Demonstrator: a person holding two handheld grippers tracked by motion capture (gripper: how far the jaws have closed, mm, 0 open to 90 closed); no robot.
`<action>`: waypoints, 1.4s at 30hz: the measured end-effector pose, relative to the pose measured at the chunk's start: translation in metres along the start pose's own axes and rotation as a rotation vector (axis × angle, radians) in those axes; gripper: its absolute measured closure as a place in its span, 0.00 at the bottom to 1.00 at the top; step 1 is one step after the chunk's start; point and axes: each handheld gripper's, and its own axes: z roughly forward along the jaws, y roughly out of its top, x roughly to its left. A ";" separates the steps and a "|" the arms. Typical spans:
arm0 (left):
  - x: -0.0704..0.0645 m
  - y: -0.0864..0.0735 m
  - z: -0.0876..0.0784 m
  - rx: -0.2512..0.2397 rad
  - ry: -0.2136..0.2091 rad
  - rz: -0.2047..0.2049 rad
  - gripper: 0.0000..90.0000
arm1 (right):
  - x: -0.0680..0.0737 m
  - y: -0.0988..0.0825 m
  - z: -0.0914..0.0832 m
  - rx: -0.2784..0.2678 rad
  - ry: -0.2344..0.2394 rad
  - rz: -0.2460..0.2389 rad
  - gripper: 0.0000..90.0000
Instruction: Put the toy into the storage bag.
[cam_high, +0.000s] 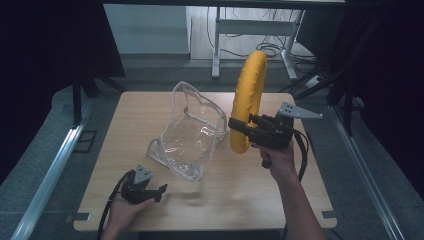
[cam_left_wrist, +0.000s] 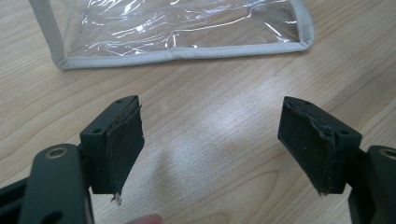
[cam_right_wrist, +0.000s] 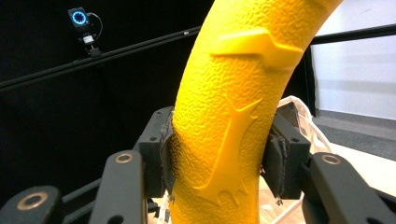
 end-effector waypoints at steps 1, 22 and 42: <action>0.000 0.000 0.000 0.000 0.000 -0.001 0.25 | 0.000 0.000 0.000 -0.002 -0.001 0.000 0.56; 0.000 0.000 0.001 0.001 -0.004 0.000 0.25 | 0.010 0.023 0.007 -0.053 -0.008 -0.031 0.56; 0.000 0.000 0.000 0.002 -0.005 0.001 0.25 | 0.018 0.041 0.015 -0.082 0.007 -0.049 0.56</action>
